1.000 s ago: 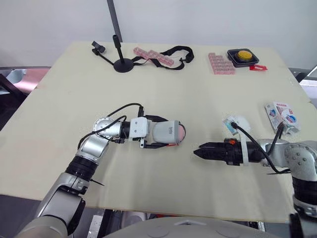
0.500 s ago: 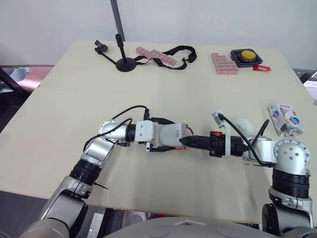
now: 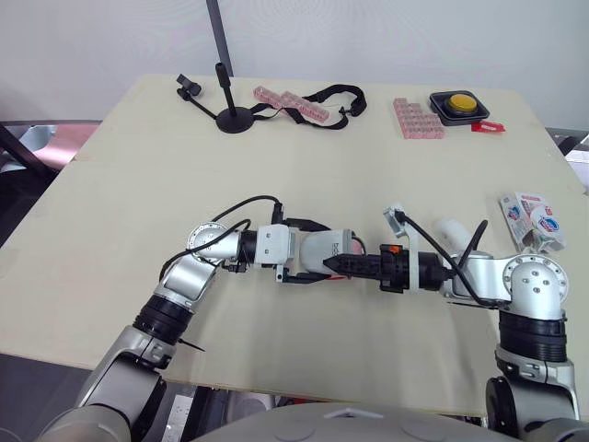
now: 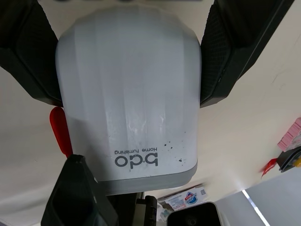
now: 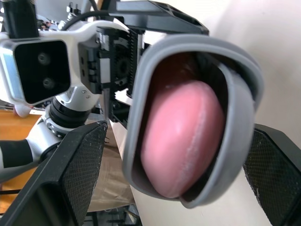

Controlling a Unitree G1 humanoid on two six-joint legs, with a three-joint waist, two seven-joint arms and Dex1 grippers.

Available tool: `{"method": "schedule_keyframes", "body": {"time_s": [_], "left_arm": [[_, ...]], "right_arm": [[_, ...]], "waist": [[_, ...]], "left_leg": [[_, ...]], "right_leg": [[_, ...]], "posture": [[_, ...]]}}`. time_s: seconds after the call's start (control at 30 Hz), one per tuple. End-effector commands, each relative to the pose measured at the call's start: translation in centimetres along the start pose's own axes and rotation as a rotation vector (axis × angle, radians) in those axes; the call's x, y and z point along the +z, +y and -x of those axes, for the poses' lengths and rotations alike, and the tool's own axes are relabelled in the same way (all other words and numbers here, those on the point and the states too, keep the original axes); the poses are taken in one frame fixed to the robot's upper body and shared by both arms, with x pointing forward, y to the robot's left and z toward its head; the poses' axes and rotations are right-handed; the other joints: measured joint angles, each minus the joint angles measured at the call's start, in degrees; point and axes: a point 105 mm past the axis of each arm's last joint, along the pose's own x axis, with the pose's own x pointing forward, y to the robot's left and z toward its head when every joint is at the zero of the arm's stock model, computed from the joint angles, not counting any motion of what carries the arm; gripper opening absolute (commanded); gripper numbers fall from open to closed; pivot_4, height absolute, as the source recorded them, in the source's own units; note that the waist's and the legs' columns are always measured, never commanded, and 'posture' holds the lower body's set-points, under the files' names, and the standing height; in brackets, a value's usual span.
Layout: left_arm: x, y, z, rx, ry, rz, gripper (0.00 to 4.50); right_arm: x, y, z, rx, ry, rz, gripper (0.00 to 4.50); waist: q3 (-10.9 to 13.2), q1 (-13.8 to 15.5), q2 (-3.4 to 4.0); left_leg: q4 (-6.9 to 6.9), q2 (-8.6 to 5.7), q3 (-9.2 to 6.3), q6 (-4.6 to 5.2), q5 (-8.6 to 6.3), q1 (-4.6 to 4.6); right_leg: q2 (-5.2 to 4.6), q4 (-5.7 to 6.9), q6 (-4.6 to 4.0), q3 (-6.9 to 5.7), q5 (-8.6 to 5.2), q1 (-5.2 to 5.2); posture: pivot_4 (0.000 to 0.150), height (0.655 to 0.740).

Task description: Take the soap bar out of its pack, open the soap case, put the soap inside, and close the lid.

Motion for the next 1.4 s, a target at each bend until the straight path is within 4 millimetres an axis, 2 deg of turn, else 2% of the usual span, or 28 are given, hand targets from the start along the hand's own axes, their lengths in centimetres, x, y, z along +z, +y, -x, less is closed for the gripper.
{"method": "schedule_keyframes", "body": {"time_s": [0.03, 0.4, 0.5, 0.6, 0.67, 0.87, 1.07, 1.13, 1.4], "left_arm": [[1.18, 0.41, -0.18, -0.004, -0.027, -0.054, 3.49], [1.16, 0.40, -0.24, -0.004, -0.026, -0.049, 3.49], [1.18, 0.49, -0.33, -0.003, -0.027, -0.048, 3.49], [1.18, 0.50, -0.34, -0.002, -0.027, -0.048, 3.49], [1.18, 0.48, -0.35, -0.001, -0.027, -0.047, 3.49], [1.09, 0.46, -0.41, 0.001, -0.025, -0.038, 3.49], [0.84, 0.47, -0.24, -0.003, -0.019, 0.102, 3.49], [1.16, 0.59, -0.10, -0.009, -0.036, 0.152, 4.50], [1.43, 0.37, -0.09, -0.047, -0.034, 0.183, 4.50]], "right_arm": [[0.36, 0.54, 0.15, 0.017, -0.018, 0.002, 4.47], [0.70, 0.67, -0.14, 0.008, -0.030, -0.030, 4.47], [0.66, 0.64, -0.20, 0.003, -0.026, -0.036, 3.62], [0.62, 0.60, -0.20, -0.003, -0.025, -0.041, 2.54], [0.54, 0.55, -0.19, -0.007, -0.023, -0.045, 2.16], [0.31, 0.70, -0.13, -0.006, -0.013, -0.046, 2.15], [0.11, 0.91, -0.03, -0.002, -0.002, -0.038, 2.15], [0.14, 1.03, 0.03, 0.001, 0.001, -0.030, 2.15], [0.08, 1.38, 0.10, 0.011, 0.016, -0.014, 2.07]], "waist": [[0.01, -0.05, 0.02], [0.01, 0.00, 0.02], [0.01, 0.02, 0.02], [0.02, 0.06, 0.01], [0.02, 0.09, 0.01], [0.02, 0.10, 0.01], [0.02, 0.13, 0.00], [0.02, 0.13, 0.01], [0.02, 0.25, 0.00]], "left_leg": [[-0.01, 0.00, 0.00, 0.00, 0.00, 0.00], [-0.05, 0.00, 0.00, -0.03, -0.01, -0.04], [-0.05, 0.00, 0.00, -0.03, -0.02, -0.06], [-0.05, 0.00, -0.01, -0.03, -0.02, -0.07], [-0.05, 0.00, -0.01, -0.03, -0.02, -0.11], [-0.05, 0.00, -0.01, -0.04, -0.02, -0.12], [-0.05, 0.00, -0.02, -0.04, -0.02, -0.15], [-0.05, 0.00, -0.02, -0.04, -0.02, -0.18], [-0.05, 0.00, -0.02, -0.04, -0.02, -0.23]], "right_leg": [[0.00, 0.00, 0.00, 0.00, 0.00, 0.00], [0.01, 0.00, 0.01, -0.02, 0.00, 0.00], [0.01, -0.01, 0.02, -0.03, 0.00, 0.00], [0.02, -0.01, 0.02, -0.04, 0.01, 0.00], [0.01, -0.01, 0.02, -0.05, 0.01, -0.01], [0.01, -0.02, 0.03, -0.06, 0.01, -0.01], [0.01, -0.01, 0.03, -0.07, 0.01, -0.02], [0.01, -0.01, 0.03, -0.07, 0.01, -0.05], [0.03, -0.01, 0.03, -0.07, 0.01, -0.08]], "posture": [[0.150, 0.7395], [0.150, 0.7395], [0.150, 0.7395], [0.150, 0.7395], [0.150, 0.7395], [0.150, 0.7395], [0.150, 0.7395], [0.150, 0.7395], [0.150, 0.7395]]}}
